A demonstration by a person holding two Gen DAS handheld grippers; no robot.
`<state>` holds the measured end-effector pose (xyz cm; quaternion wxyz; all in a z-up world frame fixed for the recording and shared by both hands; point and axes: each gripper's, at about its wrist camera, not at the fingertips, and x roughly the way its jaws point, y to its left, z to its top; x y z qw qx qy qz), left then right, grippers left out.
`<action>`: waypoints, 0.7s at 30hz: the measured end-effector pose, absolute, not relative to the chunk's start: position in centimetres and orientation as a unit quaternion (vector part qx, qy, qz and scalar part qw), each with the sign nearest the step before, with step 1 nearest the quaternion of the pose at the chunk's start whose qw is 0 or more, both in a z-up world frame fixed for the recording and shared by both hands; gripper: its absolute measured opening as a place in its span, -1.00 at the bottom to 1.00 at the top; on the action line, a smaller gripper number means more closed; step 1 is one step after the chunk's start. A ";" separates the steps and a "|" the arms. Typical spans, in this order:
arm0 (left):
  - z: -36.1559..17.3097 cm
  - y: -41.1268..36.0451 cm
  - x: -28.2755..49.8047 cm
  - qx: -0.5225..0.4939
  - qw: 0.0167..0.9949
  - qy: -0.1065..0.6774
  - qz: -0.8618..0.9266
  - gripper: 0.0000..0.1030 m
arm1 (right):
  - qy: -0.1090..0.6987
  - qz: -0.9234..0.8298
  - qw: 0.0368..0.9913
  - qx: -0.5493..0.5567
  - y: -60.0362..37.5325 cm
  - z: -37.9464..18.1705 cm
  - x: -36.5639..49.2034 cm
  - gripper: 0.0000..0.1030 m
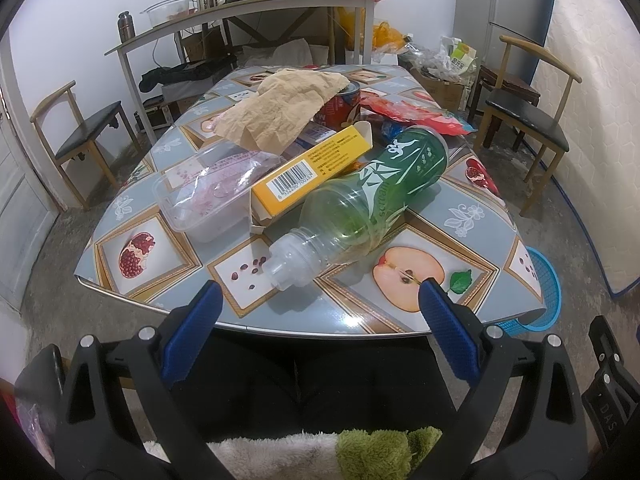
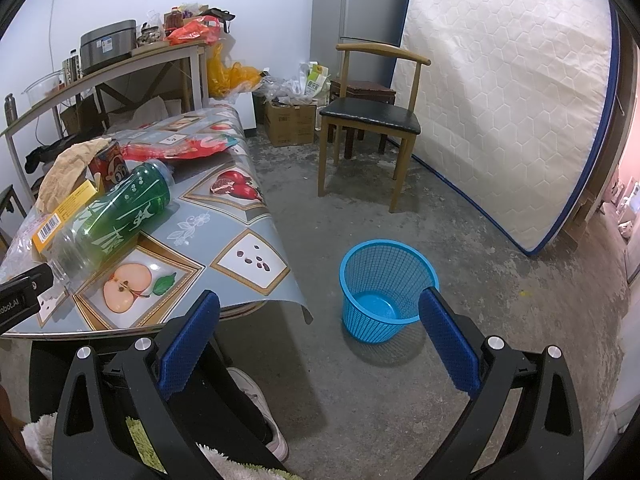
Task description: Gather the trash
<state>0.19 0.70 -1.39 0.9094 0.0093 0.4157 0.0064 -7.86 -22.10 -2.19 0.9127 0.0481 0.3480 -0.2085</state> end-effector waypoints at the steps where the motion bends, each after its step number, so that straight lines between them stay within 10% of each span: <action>1: -1.5 0.7 0.2 0.009 0.909 0.416 0.006 0.83 | 0.348 -0.208 0.913 0.048 -22.1 -2.2 -7.9 0.88; 21: -2.1 1.8 1.2 0.001 0.903 0.429 0.014 0.83 | 0.356 -0.197 0.913 0.042 -21.1 -2.5 -6.3 0.88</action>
